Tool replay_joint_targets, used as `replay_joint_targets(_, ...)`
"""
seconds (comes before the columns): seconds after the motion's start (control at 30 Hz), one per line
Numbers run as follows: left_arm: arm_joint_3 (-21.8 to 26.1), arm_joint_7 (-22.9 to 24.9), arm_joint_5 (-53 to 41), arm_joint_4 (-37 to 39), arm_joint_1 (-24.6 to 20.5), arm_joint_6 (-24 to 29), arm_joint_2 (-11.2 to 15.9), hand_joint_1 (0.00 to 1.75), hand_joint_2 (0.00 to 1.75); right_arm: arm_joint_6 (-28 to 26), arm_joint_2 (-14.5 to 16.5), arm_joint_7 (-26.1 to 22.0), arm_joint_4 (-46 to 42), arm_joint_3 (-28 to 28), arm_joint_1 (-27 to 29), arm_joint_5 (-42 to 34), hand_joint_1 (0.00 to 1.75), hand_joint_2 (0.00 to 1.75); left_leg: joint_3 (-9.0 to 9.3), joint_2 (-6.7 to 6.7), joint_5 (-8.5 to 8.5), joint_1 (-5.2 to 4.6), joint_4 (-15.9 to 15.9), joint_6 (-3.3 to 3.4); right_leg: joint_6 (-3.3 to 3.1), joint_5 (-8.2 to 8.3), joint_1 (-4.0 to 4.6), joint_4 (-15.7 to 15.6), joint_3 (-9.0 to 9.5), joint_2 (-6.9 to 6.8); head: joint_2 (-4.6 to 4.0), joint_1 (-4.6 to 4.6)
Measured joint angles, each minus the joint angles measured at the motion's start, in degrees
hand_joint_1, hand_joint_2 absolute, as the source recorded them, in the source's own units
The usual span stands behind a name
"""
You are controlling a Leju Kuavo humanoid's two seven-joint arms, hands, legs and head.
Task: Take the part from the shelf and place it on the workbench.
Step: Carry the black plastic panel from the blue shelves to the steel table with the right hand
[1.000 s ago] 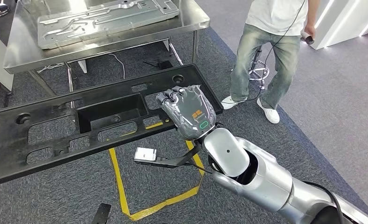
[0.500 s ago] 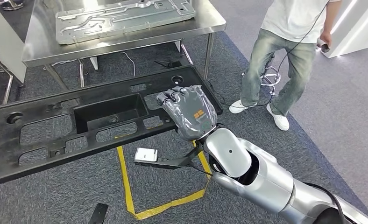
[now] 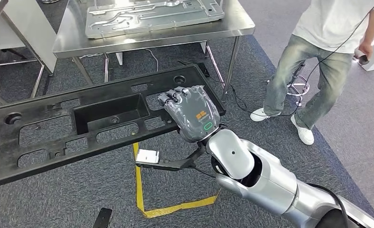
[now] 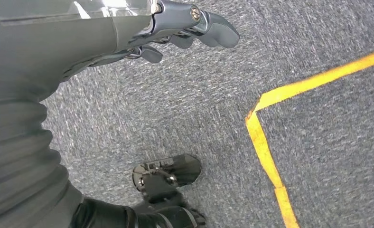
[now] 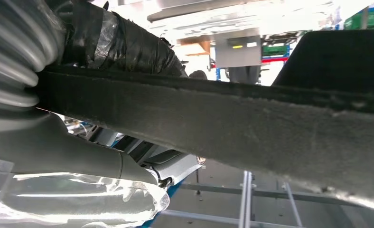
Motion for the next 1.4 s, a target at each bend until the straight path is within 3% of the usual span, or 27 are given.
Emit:
replay_joint_targets(0.03, 0.0, 0.0, 0.0, 0.0, -0.1, 0.0, 0.0, 0.0, 1.75, 0.0, 0.0, 0.0, 0.0, 0.0, 0.0, 0.0, 1.75, 1.75, 0.85, 0.47, 0.22, -0.22, -1.7, 0.38, 0.32, -0.23, 0.15, 0.2, 0.05, -0.39, 0.0, 0.09)
replay_joint_targets(0.13, 0.0, 0.0, 0.0, 0.0, 0.1, 0.0, 0.0, 0.0, 1.75, 0.0, 0.0, 0.1, 0.0, 0.0, 0.0, 0.1, 1.75, 1.75, 0.88, -0.9, 0.05, -0.37, -2.2, 1.52, 1.17, -0.66, 0.3, 0.2, 0.26, -1.6, -0.01, 0.38)
replay_joint_targets(0.17, 0.0, 0.0, 0.0, 0.0, 0.1, 0.0, 0.0, 0.0, 1.75, 0.0, 0.0, 0.1, 0.0, 0.0, 0.0, 0.1, 1.75, 1.75, 1.0, -1.31, 0.15, -0.27, -2.4, 1.83, 1.46, -1.16, 0.19, 0.7, 0.15, -1.21, 0.0, 0.46)
replay_joint_targets(0.23, -0.1, 0.0, 0.0, 0.0, 0.2, 0.0, 0.0, 0.0, 1.75, 0.0, 0.0, 0.1, -0.1, 0.0, -0.1, 0.1, 1.75, 1.75, 1.25, -1.94, 0.33, -0.06, -2.6, 2.42, 1.9, -3.77, -0.02, 5.0, -1.79, 0.83, 0.01, 0.71)
replay_joint_targets(0.3, -0.1, 0.0, 0.0, 0.0, 0.1, 0.0, 0.1, 0.0, 1.75, 0.0, -0.1, 0.1, -0.1, 0.0, 0.0, 0.2, 1.75, 1.75, 1.26, -2.55, 0.29, -0.11, -2.6, 2.76, 1.99, -7.22, -0.09, 12.9, -5.78, 2.79, 0.01, 0.97)
replay_joint_targets(0.33, -0.1, -0.1, -0.1, 0.0, 0.1, -0.2, 0.1, 0.0, 1.75, 0.1, -0.1, 0.1, -0.1, 0.0, 0.2, 0.2, 1.75, 1.75, 1.28, -2.88, 0.23, -0.17, -2.6, 2.82, 1.95, -7.91, -0.09, 15.9, -7.51, 3.17, 0.01, 1.03)
replay_joint_targets(0.37, -0.1, -0.2, -0.1, 0.0, 0.1, -0.3, 0.1, 0.0, 1.75, 0.1, -0.1, 0.1, -0.1, 0.0, 0.3, 0.2, 1.75, 1.75, 1.34, -3.23, 0.14, -0.24, -2.5, 2.86, 1.81, -7.45, -0.07, 16.8, -8.34, 3.34, 0.01, 1.04)
replay_joint_targets(0.4, -0.1, -0.3, -0.2, 0.0, 0.1, -0.6, 0.1, 0.0, 1.75, 0.1, -0.2, 0.1, -0.1, 0.0, 0.4, 0.2, 1.75, 1.75, 1.44, -3.53, 0.04, -0.29, -2.4, 2.85, 1.58, -5.88, -0.05, 15.4, -8.0, 3.4, 0.0, 1.05)
replay_joint_targets(0.47, -0.1, -0.5, -0.3, 0.0, 0.2, -1.2, 0.1, 0.0, 1.75, 0.1, -0.2, 0.1, -0.1, 0.0, 0.4, 0.2, 1.75, 1.75, 1.73, -4.01, -0.26, -0.34, -2.3, 2.71, 0.83, -1.56, 0.14, 7.9, -4.79, 3.66, 0.01, 1.05)
replay_joint_targets(0.53, -0.2, -0.6, -0.4, 0.0, 0.1, -1.6, 0.1, 0.0, 1.75, 0.2, -0.2, 0.1, -0.1, 0.0, 0.3, 0.2, 1.75, 1.75, 1.71, -4.25, -0.43, -0.43, -2.2, 2.31, 0.27, 0.53, 0.39, 1.9, -2.14, 3.98, 0.0, 1.02)
replay_joint_targets(0.63, -0.2, -0.8, -0.4, 0.0, 0.2, -1.9, 0.1, 0.0, 1.75, 0.3, -0.2, 0.1, -0.2, 0.0, 0.3, 0.2, 1.75, 1.75, 1.65, -4.35, -0.42, -0.49, -2.5, 1.52, -0.1, 0.67, 0.4, 0.5, -1.48, 4.07, 0.0, 1.0)
replay_joint_targets(0.7, -0.2, -1.1, -0.6, 0.0, 0.2, -2.1, 0.2, 0.0, 1.75, 0.5, -0.2, 0.1, -0.2, 0.0, 0.2, 0.2, 1.75, 1.75, 1.21, -3.98, -1.46, -0.52, -1.2, 0.96, -0.57, 0.86, 0.05, -0.2, -0.96, 3.92, 0.0, 0.88)
replay_joint_targets(0.8, -0.2, -1.3, -0.8, 0.0, 0.1, -2.4, 0.2, 0.0, 1.75, 1.1, -0.2, 0.1, -0.2, 0.0, 0.1, 0.2, 1.75, 1.75, -3.34, -3.35, -5.85, -0.16, 8.1, 0.27, -1.04, 0.82, -0.13, -0.5, -0.46, 3.63, 0.0, 0.62)
replay_joint_targets(0.87, -0.3, -1.3, -0.9, 0.0, 0.1, -2.4, 0.2, 0.0, 1.75, 1.5, -0.2, 0.1, -0.1, 0.0, 0.2, 0.2, 1.75, 1.75, -6.35, -3.17, -6.98, -0.07, 13.3, -0.01, -1.12, 0.66, -0.07, -0.5, -0.38, 3.53, -0.01, 0.62)
replay_joint_targets(0.9, -0.3, -1.3, -0.9, 0.0, 0.2, -2.4, 0.2, 0.0, 1.75, 1.6, -0.2, 0.1, -0.1, 0.0, 0.2, 0.2, 1.75, 1.75, -6.53, -3.1, -6.02, -0.06, 13.1, -0.05, -1.09, 0.54, -0.05, -0.4, -0.31, 3.52, -0.01, 0.62)
replay_joint_targets(0.93, -0.3, -1.3, -0.9, 0.0, 0.2, -2.4, 0.3, 0.0, 1.75, 1.7, -0.2, 0.1, -0.1, 0.0, 0.3, 0.3, 1.75, 1.75, -5.33, -3.02, -3.98, -0.06, 10.3, 0.02, -1.0, 0.39, -0.05, -0.3, -0.16, 3.52, -0.01, 0.61)
replay_joint_targets(1.0, -0.3, -1.3, -0.9, 0.0, 0.1, -2.4, 0.3, 0.0, 1.75, 1.9, -0.2, 0.1, -0.2, 0.0, 0.2, 0.5, 1.75, 1.75, -1.25, -2.8, -0.25, -0.18, 1.9, 0.41, -0.63, -0.02, 0.08, -0.2, 0.21, 3.53, -0.01, 0.62)
replay_joint_targets(1.03, -0.3, -1.3, -1.0, 0.0, 0.0, -2.4, 0.3, 0.0, 1.75, 2.0, -0.2, 0.2, -0.2, 0.0, 0.2, 0.6, 1.75, 1.75, 0.27, -2.75, 0.56, -0.3, -1.1, 0.66, -0.4, -0.19, 0.17, -0.2, 0.3, 3.52, -0.01, 0.65)
replay_joint_targets(1.07, -0.3, -1.3, -1.0, 0.0, 0.0, -2.4, 0.3, 0.0, 1.75, 2.1, -0.2, 0.2, -0.2, 0.0, 0.1, 0.7, 1.75, 1.75, 1.03, -2.75, 0.6, -0.43, -2.5, 0.91, -0.14, -0.33, 0.26, -0.2, 0.34, 3.51, -0.01, 0.68)
replay_joint_targets(1.2, -0.3, -1.3, -1.0, 0.0, 0.0, -2.4, 0.3, 0.0, 1.75, 2.1, -0.2, 0.3, -0.2, 0.0, 0.0, 0.9, 1.75, 1.75, 1.72, -2.95, 0.33, -0.2, -3.2, 1.97, 1.0, -1.24, 0.32, 0.6, 0.26, 3.47, -0.01, 0.75)
replay_joint_targets(1.27, -0.3, -1.3, -1.0, 0.0, -0.1, -2.4, 0.3, 0.0, 1.75, 2.1, -0.2, 0.3, -0.3, 0.0, -0.1, 0.9, 1.75, 1.75, 2.17, -2.94, 0.22, -0.03, -3.4, 2.5, 1.4, -3.79, 0.24, 5.8, -2.31, 3.5, 0.0, 0.87)
replay_joint_targets(1.33, -0.3, -1.3, -1.0, 0.0, -0.2, -2.4, 0.3, 0.0, 1.75, 2.1, -0.2, 0.3, -0.3, 0.0, 0.0, 0.9, 1.75, 1.75, 2.29, -2.98, -0.05, -0.08, -3.3, 2.83, 1.61, -6.53, 0.2, 13.6, -6.8, 3.52, 0.0, 0.97)
replay_joint_targets(1.37, -0.3, -1.3, -1.0, 0.0, -0.2, -2.4, 0.3, 0.0, 1.75, 2.1, -0.3, 0.3, -0.3, 0.0, 0.1, 0.9, 1.75, 1.75, 2.37, -3.02, -0.19, -0.1, -3.3, 2.87, 1.65, -6.66, 0.18, 15.8, -8.4, 3.51, 0.01, 0.96)
replay_joint_targets(1.4, -0.4, -1.3, -1.0, 0.0, -0.1, -2.4, 0.3, 0.0, 1.75, 2.1, -0.3, 0.3, -0.3, 0.0, 0.1, 0.9, 1.75, 1.75, 2.51, -3.09, -0.38, -0.11, -3.2, 2.88, 1.62, -5.7, 0.17, 15.9, -8.99, 3.51, 0.01, 0.97)
